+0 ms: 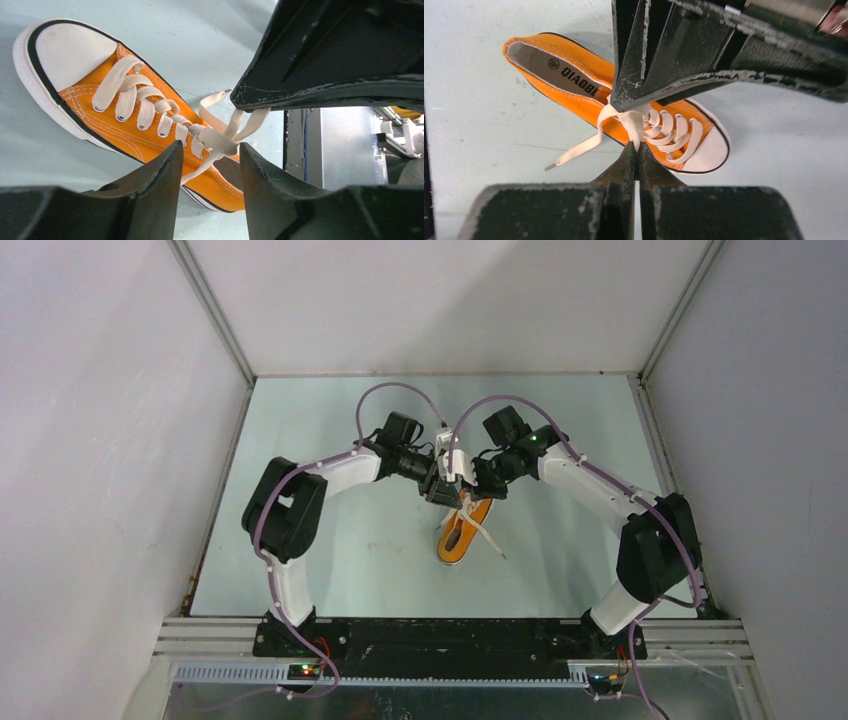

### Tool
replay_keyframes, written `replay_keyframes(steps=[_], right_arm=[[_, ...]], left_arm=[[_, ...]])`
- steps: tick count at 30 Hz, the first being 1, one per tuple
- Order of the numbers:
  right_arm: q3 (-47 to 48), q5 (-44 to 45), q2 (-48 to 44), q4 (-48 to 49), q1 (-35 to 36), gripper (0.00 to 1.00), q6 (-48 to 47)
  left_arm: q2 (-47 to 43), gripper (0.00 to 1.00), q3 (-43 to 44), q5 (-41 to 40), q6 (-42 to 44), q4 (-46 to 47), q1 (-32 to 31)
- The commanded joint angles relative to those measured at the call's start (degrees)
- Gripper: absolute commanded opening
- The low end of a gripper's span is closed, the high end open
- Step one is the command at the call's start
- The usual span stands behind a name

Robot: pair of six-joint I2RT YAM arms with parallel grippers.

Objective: Tie the shoes

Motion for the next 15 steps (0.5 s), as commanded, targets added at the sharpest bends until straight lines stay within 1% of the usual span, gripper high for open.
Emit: replay_keyframes(steps=[1,4,7,15], right_arm=[[2.04,-1.5,0.96,-1.94,-0.08,0.0,6.44],[2.04,-1.46,1.26,-1.72,0.08,0.0,7.38],[2.01,-1.26,1.53,-1.16,0.2,0.0,8.25],[1.98,-1.11,2.05,0.21,0.11,0.0,10.35]], left_arm=[[-3.73,0.53,-0.09,-1.59,5.05,0.09,-0.68],[-3.55,0.56,0.48,-2.98,6.29,-2.59,-1.11],[-3.31,0.58,0.33,-3.88,6.2,-3.13,-1.4],[-4.51,0.6,-1.84,-5.23,6.09,0.51,-2.41]])
